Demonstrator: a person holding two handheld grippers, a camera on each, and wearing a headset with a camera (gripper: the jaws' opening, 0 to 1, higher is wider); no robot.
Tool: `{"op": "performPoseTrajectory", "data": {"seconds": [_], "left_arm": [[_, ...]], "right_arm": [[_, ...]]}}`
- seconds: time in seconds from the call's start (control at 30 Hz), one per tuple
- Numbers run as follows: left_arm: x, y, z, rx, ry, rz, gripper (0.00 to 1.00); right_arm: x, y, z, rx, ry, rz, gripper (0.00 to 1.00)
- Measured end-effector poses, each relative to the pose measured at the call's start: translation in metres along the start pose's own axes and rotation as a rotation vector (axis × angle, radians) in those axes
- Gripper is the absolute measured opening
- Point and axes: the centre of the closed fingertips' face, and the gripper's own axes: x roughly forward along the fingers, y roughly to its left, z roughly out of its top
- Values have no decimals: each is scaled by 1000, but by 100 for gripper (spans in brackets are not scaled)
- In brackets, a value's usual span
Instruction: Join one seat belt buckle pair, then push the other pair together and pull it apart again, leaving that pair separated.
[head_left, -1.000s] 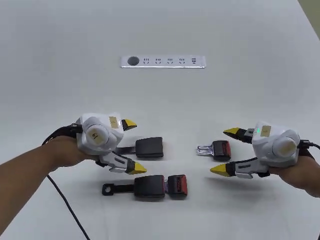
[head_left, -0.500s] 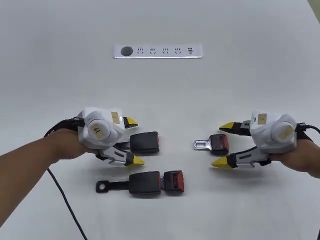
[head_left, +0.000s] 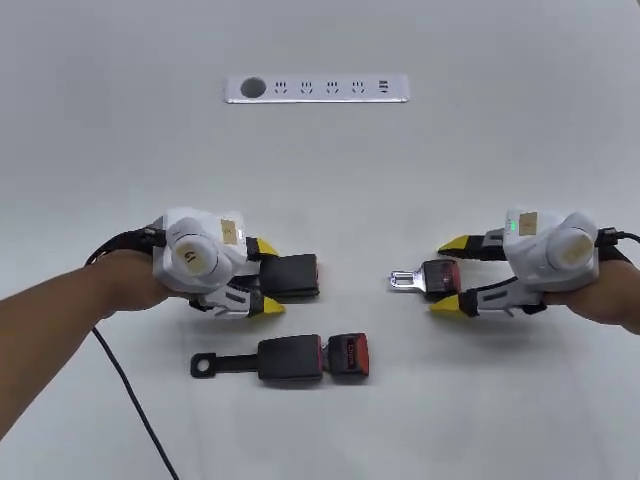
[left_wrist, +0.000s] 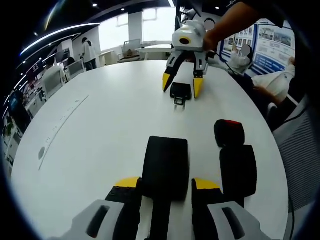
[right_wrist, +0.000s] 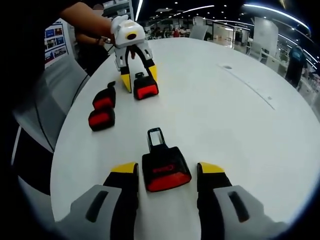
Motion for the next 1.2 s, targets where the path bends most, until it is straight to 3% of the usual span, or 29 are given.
{"op": "performPoseTrajectory", "data": {"seconds": [0.2, 0.23, 0.27, 0.33, 0.9, 1.2], "left_arm": [[-1, 0, 1, 22, -9, -9, 40], [-2, 6, 5, 44, -25, 13, 34], [-5, 6, 2, 36, 4, 8, 34], [-3, 5, 5, 58, -4, -12, 34], [1, 7, 8, 55, 2, -20, 33], [3, 3, 5, 76, 14, -30, 33]], "right_arm": [[0, -1, 0, -20, 2, -1, 37], [0, 1, 0, -20, 4, 1, 37], [0, 1, 1, -25, 6, 3, 36], [0, 3, 3, -41, 16, -3, 36], [1, 0, -1, -71, 65, 25, 35], [10, -1, 4, -67, 44, 29, 35]]}}
